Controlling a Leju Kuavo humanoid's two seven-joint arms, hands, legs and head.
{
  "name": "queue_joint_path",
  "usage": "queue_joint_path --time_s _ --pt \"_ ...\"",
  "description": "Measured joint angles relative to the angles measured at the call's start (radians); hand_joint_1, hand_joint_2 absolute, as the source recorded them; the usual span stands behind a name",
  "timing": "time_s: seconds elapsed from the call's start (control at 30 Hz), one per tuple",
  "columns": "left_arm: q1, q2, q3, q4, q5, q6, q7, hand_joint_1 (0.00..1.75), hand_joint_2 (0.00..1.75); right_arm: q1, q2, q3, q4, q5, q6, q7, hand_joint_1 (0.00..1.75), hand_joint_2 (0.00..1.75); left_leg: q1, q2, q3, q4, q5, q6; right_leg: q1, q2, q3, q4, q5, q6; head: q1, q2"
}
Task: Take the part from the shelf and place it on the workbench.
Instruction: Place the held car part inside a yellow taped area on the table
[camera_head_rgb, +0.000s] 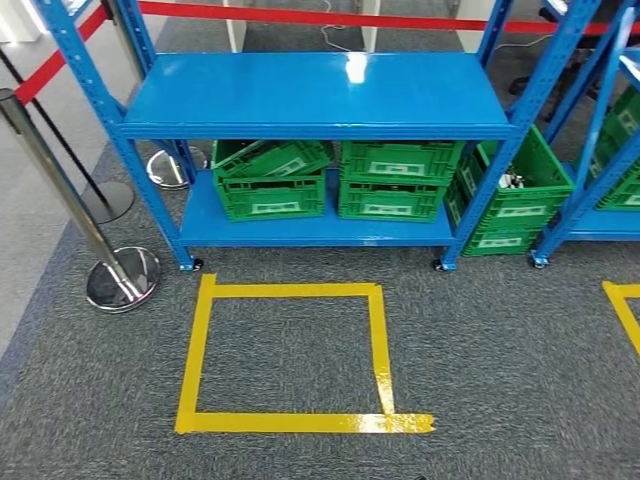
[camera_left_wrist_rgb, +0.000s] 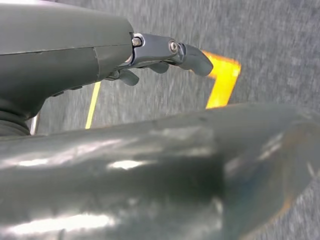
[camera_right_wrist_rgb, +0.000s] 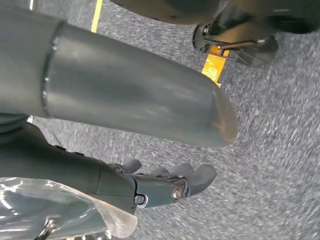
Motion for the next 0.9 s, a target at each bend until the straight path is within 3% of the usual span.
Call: queue_joint_path --time_s 0.03,0.07,0.1,0.17,0.23,0.33,0.4,0.47,0.53,0.57,0.6,0.63,0.7,0.73,0.8,0.9 --pt "-0.001 -0.001 0.000 0.000 0.000 0.000 0.000 0.00 0.00 0.002 0.000 0.000 0.000 0.000 0.000 0.000 0.00 0.00 0.000 -0.014 0.000 0.000 -0.001 0.001 0.000 0.008 -0.035 0.059 -0.016 0.002 0.001 0.000" --pt "-0.001 -0.001 0.000 0.000 -0.001 0.000 0.000 0.00 0.00 0.004 0.000 0.000 0.000 -0.001 0.000 -0.001 0.00 0.00 0.001 -0.025 0.002 0.001 -0.002 0.002 0.000 0.010 -0.060 0.091 -0.013 0.003 0.002 0.000" --pt "-0.001 -0.001 0.000 0.000 0.000 0.000 0.000 0.00 0.00 0.005 0.000 0.000 0.000 -0.003 -0.001 -0.005 0.00 0.00 0.001 -0.036 0.004 0.001 -0.004 0.002 0.000 0.011 -0.066 0.080 0.013 0.003 0.002 0.000" --pt "0.001 -0.001 0.000 0.000 0.001 0.000 -0.002 0.00 0.00 0.004 0.000 0.000 0.000 -0.011 -0.006 -0.020 0.00 0.00 0.002 -0.050 0.011 0.003 -0.010 -0.003 -0.002 0.013 -0.033 -0.036 0.099 0.002 0.002 0.000" --pt "0.002 -0.001 0.001 0.000 0.002 0.000 -0.005 0.00 0.00 0.001 0.000 -0.001 0.000 -0.017 -0.009 -0.031 0.00 0.00 -0.002 -0.058 0.012 0.010 -0.018 -0.013 -0.004 0.023 0.010 -0.146 0.146 -0.002 0.003 0.000" --pt "0.002 -0.001 0.001 0.000 0.003 0.000 -0.006 0.00 0.00 0.002 0.000 -0.001 0.000 -0.018 -0.009 -0.035 0.00 0.00 -0.005 -0.062 0.007 0.014 -0.021 -0.025 -0.004 0.029 0.026 -0.174 0.145 -0.019 0.000 0.000" --pt "0.002 0.000 0.001 0.000 0.003 0.000 -0.006 0.00 0.00 0.003 -0.001 -0.002 0.000 -0.018 -0.009 -0.036 0.00 0.00 -0.004 -0.053 0.004 0.029 -0.035 -0.034 -0.006 0.026 0.030 -0.179 0.146 -0.029 -0.004 0.000" --pt "0.001 0.000 0.001 0.000 0.003 -0.001 -0.006 0.00 0.00 0.002 -0.002 -0.002 0.000 -0.019 -0.008 -0.037 0.00 0.00 -0.001 -0.035 -0.032 0.112 -0.082 -0.045 -0.008 0.018 0.036 -0.182 0.144 -0.039 -0.010 0.000" --pt "-0.001 0.000 0.001 0.000 0.003 -0.002 -0.006 0.00 0.00 0.003 -0.002 -0.002 0.000 -0.021 -0.005 -0.038 0.00 0.00 0.002 -0.025 -0.096 0.242 -0.136 -0.053 -0.007 0.009 0.039 -0.182 0.141 -0.044 -0.012 0.000" --pt "-0.001 0.000 0.001 0.000 0.003 -0.004 -0.006 0.00 0.00 0.004 -0.002 -0.002 0.000 -0.022 -0.003 -0.039 0.00 0.00 0.004 -0.024 -0.118 0.283 -0.144 -0.055 -0.006 0.006 0.040 -0.182 0.139 -0.045 -0.013 0.000" --pt "0.000 0.000 0.001 0.000 0.003 -0.005 -0.006 0.00 0.00 0.004 -0.002 -0.002 0.000 -0.023 -0.002 -0.040 0.00 0.00 0.005 -0.023 -0.122 0.288 -0.131 -0.054 -0.006 0.004 0.042 -0.182 0.138 -0.045 -0.013 0.000" --pt "0.001 0.000 0.001 0.000 0.004 -0.006 -0.006 0.00 0.00 0.004 -0.002 -0.002 0.000 -0.023 -0.001 -0.041 0.00 0.00 0.006 -0.023 -0.109 0.255 -0.100 -0.053 -0.006 0.003 0.044 -0.182 0.136 -0.044 -0.013 0.000" --pt "0.002 0.001 0.002 0.000 0.004 -0.008 -0.006 0.00 0.00 0.004 -0.002 -0.002 0.000 -0.024 0.001 -0.043 0.00 0.00 0.004 -0.019 -0.051 0.127 -0.030 -0.044 -0.005 0.003 0.050 -0.182 0.133 -0.039 -0.013 0.000" --pt "0.001 0.001 0.002 0.000 0.005 -0.009 -0.006 0.00 0.00 0.003 -0.002 -0.002 0.000 -0.024 0.001 -0.044 0.00 0.00 0.002 -0.016 -0.026 0.071 -0.013 -0.040 -0.004 0.002 0.051 -0.182 0.131 -0.035 -0.012 0.000" --pt "-0.002 0.001 0.002 0.000 0.005 -0.009 -0.007 0.00 0.00 0.003 -0.002 -0.002 0.000 -0.024 0.002 -0.045 0.00 0.00 -0.002 -0.013 -0.007 0.023 -0.013 -0.034 -0.001 0.000 0.049 -0.183 0.130 -0.026 -0.011 0.000" --pt "0.001 0.001 0.003 0.000 0.006 -0.010 -0.007 0.00 0.00 0.001 -0.002 -0.002 0.000 -0.024 0.004 -0.045 0.00 0.00 0.001 -0.014 -0.002 0.008 -0.009 -0.020 -0.003 0.000 0.045 -0.180 0.123 -0.009 -0.011 0.000"
